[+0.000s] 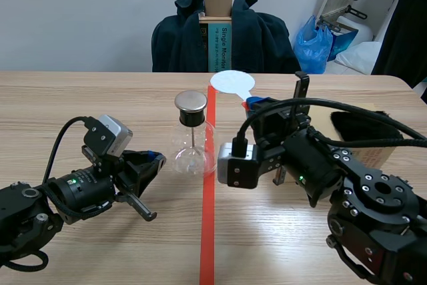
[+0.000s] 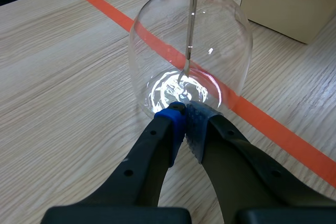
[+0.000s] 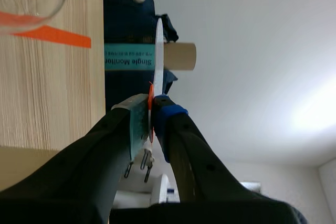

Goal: Do the electroscope experiment.
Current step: 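Move the plate toward and away from the electroscope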

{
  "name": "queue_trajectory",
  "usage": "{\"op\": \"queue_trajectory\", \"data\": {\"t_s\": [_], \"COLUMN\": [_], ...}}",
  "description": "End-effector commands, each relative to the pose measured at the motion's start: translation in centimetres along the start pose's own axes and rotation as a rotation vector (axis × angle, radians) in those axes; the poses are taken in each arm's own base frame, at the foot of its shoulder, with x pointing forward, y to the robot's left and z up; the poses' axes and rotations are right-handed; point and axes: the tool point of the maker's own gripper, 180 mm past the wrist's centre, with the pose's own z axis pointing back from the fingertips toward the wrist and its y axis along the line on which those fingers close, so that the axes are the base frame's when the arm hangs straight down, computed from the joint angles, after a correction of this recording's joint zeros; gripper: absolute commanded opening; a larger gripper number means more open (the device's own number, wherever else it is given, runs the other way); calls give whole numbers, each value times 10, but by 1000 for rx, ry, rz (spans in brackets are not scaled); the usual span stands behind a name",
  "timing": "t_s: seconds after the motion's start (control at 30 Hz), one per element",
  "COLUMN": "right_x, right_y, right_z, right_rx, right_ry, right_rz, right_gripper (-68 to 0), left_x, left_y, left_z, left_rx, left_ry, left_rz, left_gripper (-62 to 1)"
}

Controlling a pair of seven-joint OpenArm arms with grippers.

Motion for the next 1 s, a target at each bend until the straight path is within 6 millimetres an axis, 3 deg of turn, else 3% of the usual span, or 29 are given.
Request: {"op": "queue_trajectory", "data": {"t_s": [0.0,0.23,0.5,0.67,0.97], "right_x": [-10,-27,-29,-18,21], "right_y": [-16,-16,-16,-16,-15], "right_z": [-4,-3,-3,-4,-3], "right_rx": [-47,-48,-48,-47,-46], "right_ry": [28,120,131,68,-147], "right_rz": [17,15,15,16,22], "right_gripper": [-667,-667,-667,-667,-667], "left_x": [14,14,14,14,14], "left_y": [5,5,5,5,5], "left_z": [-2,-2,-2,-2,-2], "left_rx": [8,8,8,8,8], "left_ry": [-46,-46,-46,-46,-46], "left_rz": [-8,-8,-8,-8,-8], "left_gripper": [-577,-577,-577,-577,-577]}}
